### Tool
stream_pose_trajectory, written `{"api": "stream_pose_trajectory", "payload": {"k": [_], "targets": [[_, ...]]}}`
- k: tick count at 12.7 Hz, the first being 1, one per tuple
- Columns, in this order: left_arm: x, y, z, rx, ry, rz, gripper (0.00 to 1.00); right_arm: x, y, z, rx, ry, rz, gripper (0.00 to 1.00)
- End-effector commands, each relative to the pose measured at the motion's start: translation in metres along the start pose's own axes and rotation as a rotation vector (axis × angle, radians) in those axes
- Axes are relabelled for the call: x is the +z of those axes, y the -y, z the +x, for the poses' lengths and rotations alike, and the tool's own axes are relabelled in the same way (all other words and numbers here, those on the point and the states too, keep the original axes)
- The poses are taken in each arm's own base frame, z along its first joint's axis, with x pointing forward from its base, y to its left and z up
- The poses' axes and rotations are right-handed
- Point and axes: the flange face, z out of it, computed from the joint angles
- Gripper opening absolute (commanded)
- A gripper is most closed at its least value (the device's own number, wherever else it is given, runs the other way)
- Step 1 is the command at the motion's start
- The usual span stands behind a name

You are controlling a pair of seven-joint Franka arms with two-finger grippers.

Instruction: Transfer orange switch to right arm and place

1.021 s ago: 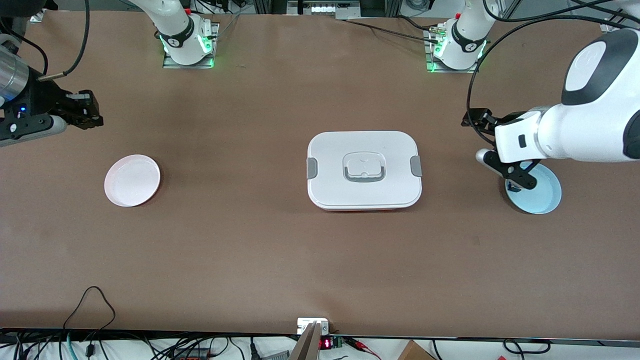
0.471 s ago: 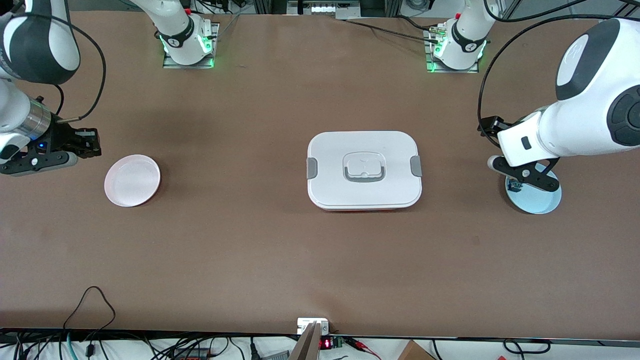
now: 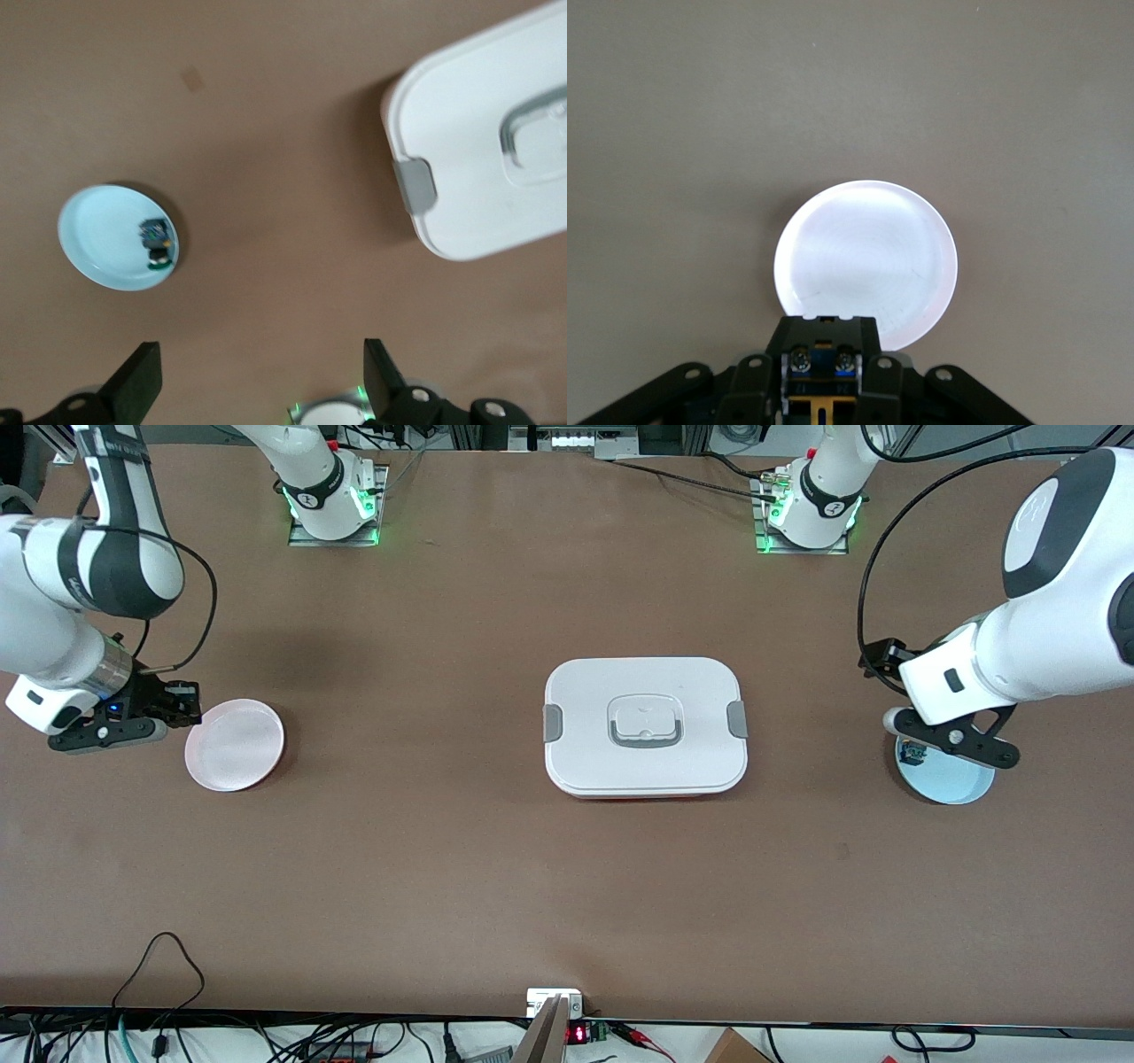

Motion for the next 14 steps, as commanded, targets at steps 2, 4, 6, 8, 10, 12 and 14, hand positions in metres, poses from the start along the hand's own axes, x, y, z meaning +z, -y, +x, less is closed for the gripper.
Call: {"api": "stream_pose_trajectory", "payload": {"k": [2, 4, 6, 8, 10, 12, 14], "targets": [[-0.011, 0.031, -0.072, -0.114, -0.206, 0.047, 1.0, 0.055, -0.003, -0.004, -0.002, -0.035, -0.02, 0.0], [-0.017, 0.068, -0.097, -0.194, -0.254, 0.009, 1.0, 0.087, 0.001, -0.018, 0.0, -0.061, -0.024, 0.0], [-0.014, 0.08, -0.107, -0.225, -0.275, -0.079, 1.0, 0.11, -0.004, -0.021, 0.014, -0.054, -0.023, 0.0], [-0.012, 0.083, -0.106, -0.231, -0.271, -0.079, 1.0, 0.137, -0.007, -0.019, 0.02, -0.068, -0.031, 0.0], [-0.01, 0.092, -0.105, -0.243, -0.256, -0.061, 1.0, 0.153, -0.007, -0.019, 0.027, -0.071, -0.031, 0.0], [-0.014, 0.094, -0.105, -0.241, -0.25, -0.02, 1.0, 0.165, -0.005, -0.018, 0.034, -0.077, -0.033, 0.0], [-0.014, 0.089, -0.105, -0.234, -0.237, -0.023, 1.0, 0.173, -0.004, -0.018, 0.034, -0.08, -0.034, 0.0]]}}
